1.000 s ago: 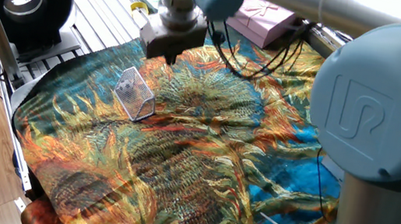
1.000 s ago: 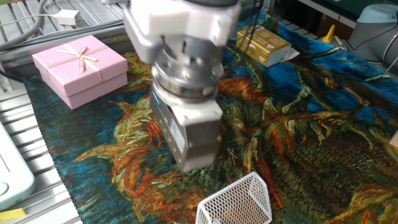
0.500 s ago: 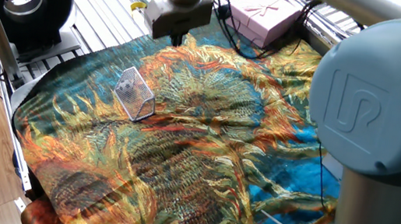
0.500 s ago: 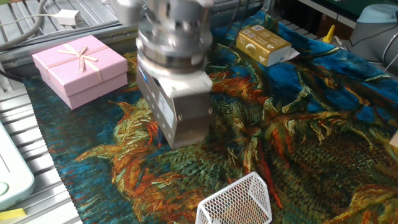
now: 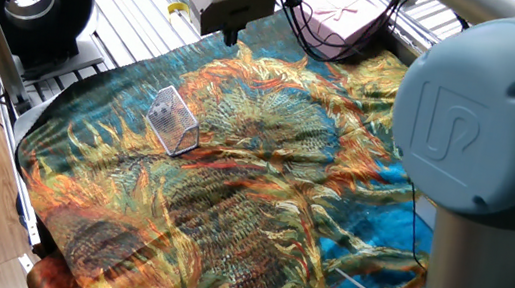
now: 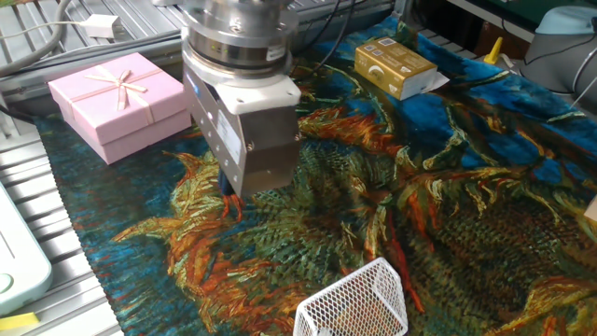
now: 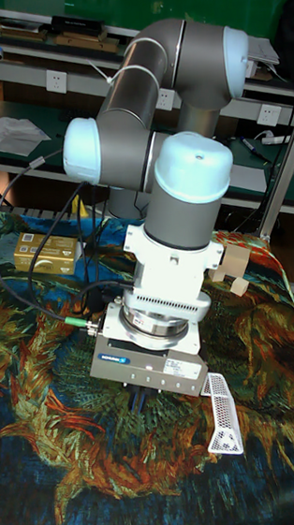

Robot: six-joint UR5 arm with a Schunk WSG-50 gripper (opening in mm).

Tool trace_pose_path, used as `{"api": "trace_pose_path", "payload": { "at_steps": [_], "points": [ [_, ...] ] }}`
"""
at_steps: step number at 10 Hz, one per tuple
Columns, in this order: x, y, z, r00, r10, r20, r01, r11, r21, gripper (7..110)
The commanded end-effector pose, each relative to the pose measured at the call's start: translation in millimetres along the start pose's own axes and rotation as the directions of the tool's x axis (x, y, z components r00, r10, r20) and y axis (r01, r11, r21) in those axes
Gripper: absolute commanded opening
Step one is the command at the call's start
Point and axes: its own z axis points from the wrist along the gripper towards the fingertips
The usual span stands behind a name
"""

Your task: Push the soccer ball into the goal

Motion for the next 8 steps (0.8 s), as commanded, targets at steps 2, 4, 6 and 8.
{"api": "trace_pose_path", "payload": {
  "at_steps": [2,4,6,8],
  "points": [
    [-2.7,-0.2,2.0,1.0,0.0,-0.013,0.0,1.0,-0.011,7],
    [-6.2,1.9,7.4,1.0,-0.001,-0.014,0.001,1.0,-0.014,7],
    [-7.0,3.0,9.2,1.0,-0.003,-0.017,0.003,1.0,-0.012,7],
    [-4.4,2.1,9.3,1.0,-0.002,-0.027,0.001,1.0,-0.009,7]
  ]
}}
